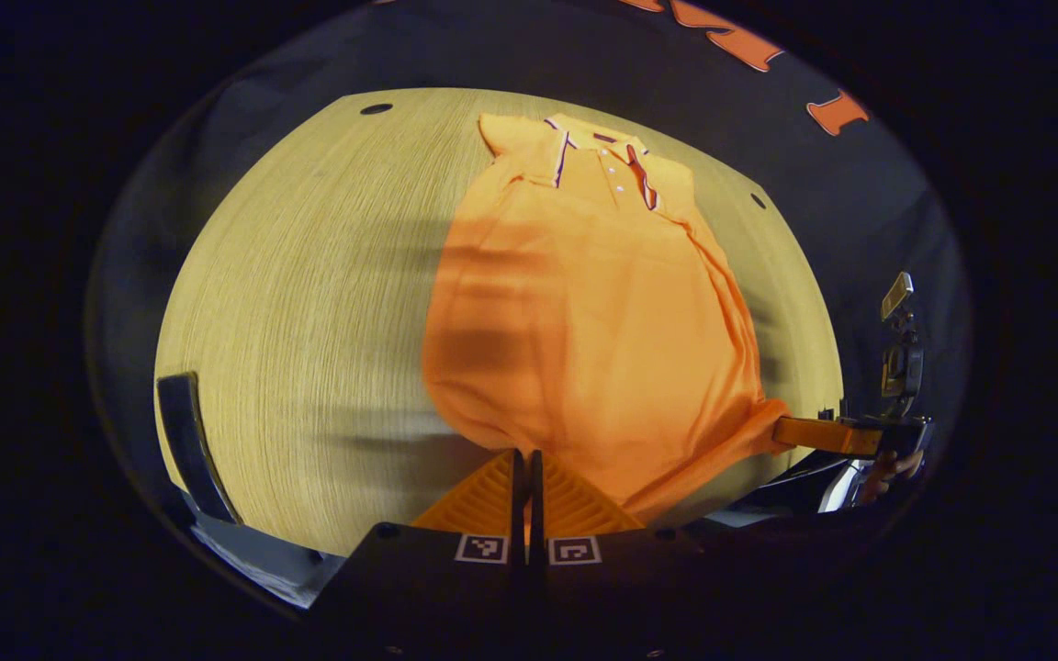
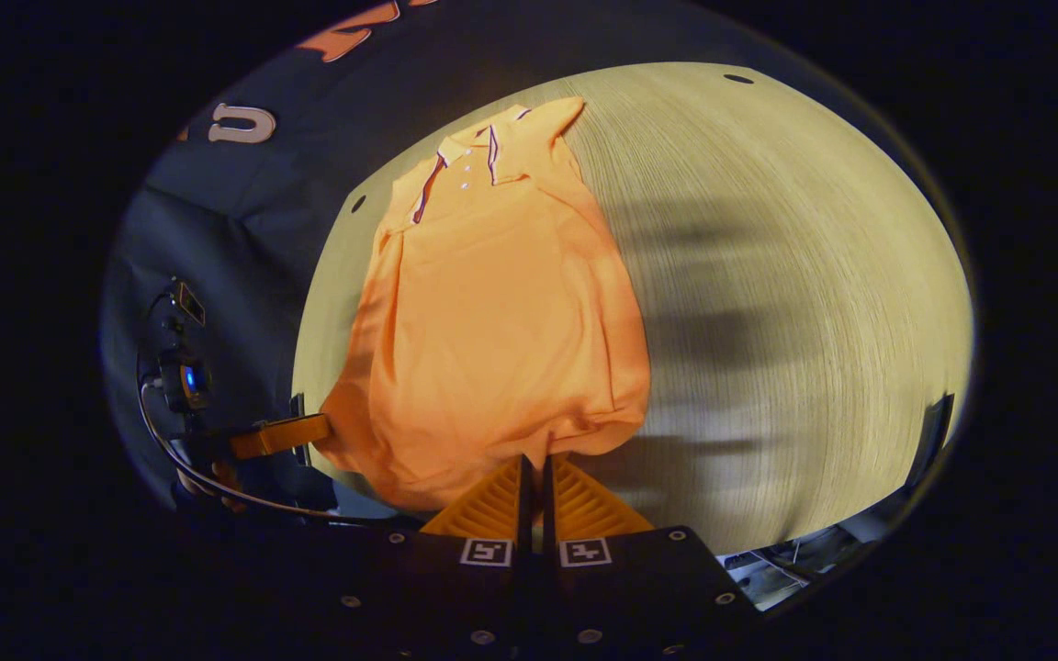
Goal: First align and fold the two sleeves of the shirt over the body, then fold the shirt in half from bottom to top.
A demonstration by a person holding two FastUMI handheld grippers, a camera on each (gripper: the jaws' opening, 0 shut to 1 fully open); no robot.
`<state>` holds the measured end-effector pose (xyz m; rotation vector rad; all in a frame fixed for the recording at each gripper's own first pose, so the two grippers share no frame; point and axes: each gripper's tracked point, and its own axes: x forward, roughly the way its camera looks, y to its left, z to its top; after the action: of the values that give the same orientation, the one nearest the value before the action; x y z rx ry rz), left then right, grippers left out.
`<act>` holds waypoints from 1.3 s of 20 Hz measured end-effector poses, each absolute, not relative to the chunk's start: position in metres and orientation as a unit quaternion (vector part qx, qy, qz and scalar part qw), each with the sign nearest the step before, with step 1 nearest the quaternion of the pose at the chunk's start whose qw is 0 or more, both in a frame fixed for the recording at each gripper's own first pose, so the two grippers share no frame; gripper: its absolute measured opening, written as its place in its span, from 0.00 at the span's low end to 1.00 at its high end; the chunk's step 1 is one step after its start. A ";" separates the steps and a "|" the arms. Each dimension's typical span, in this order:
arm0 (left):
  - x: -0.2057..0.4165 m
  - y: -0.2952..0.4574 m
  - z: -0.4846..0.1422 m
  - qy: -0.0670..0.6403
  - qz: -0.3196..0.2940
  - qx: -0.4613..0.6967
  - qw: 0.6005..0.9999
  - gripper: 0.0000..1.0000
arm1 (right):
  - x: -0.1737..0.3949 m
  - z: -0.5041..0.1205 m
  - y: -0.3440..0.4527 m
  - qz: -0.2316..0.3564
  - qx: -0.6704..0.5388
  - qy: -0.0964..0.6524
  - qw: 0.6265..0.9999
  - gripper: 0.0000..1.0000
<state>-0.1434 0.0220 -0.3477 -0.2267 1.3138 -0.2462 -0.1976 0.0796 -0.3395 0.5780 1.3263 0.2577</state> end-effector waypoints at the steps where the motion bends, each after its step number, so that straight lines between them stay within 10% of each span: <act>1: -0.136 0.019 -0.342 0.601 -0.116 -0.106 0.784 0.02 | -0.194 -0.333 0.081 0.122 0.273 0.600 0.742 0.05; 26: 0.115 0.024 -0.246 0.428 -0.140 -0.087 0.889 0.01 | 0.031 -0.236 0.047 0.114 0.228 0.447 0.857 0.05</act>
<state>0.1154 0.0240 -0.2455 -0.1804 0.8894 -0.2906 0.0307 0.0472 -0.2359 0.4794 0.9400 0.2395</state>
